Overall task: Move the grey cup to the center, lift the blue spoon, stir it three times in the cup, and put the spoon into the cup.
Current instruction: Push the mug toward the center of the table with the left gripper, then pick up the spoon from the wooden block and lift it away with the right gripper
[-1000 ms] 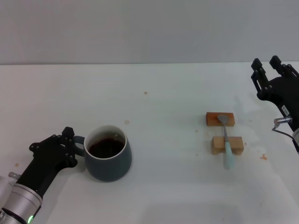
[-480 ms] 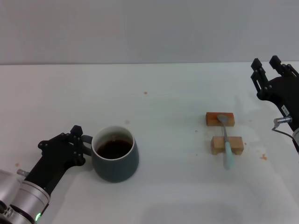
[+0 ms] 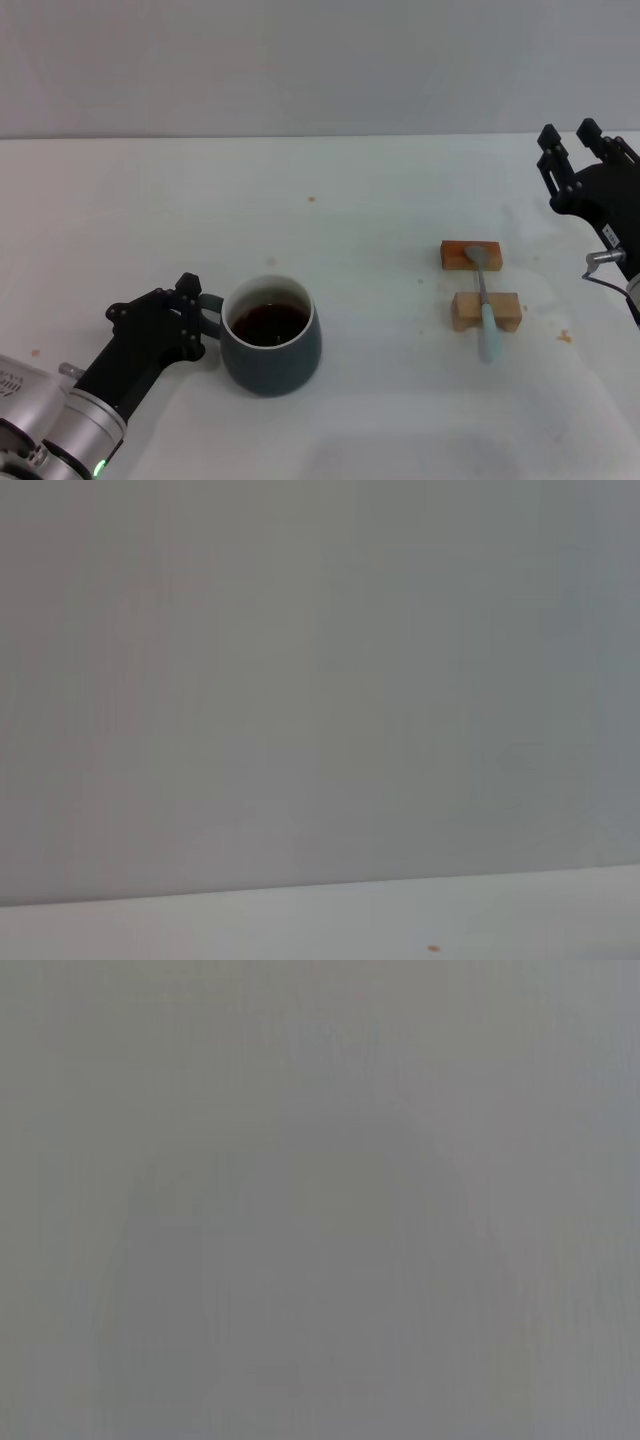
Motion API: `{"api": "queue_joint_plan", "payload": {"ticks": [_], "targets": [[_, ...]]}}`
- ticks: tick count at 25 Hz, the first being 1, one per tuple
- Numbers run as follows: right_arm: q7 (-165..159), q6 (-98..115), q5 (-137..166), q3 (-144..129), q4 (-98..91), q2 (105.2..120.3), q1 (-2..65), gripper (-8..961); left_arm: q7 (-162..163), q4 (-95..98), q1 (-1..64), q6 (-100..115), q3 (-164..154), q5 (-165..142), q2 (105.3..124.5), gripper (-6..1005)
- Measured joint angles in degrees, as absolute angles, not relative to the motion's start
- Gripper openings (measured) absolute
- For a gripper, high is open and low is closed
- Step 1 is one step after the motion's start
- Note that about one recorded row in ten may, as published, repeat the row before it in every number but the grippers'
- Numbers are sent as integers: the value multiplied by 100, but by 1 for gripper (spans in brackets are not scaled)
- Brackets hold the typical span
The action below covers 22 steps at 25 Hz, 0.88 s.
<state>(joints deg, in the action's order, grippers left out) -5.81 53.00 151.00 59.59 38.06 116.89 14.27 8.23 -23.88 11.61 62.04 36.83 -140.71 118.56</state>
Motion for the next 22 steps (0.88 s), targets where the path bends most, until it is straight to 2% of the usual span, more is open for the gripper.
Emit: {"api": "queue_joint_plan", "payload": {"ticks": [10,22], "targets": [[-581,5300,15099,5959,3796,11689,1433,445,823,-2420,1178,6146,3720,-14037,11853,-2],[-581,5011,15099,5902,4125,11723,1295,445,893,-1724,1089,6272,5569,-14049,11733,-2]]}}
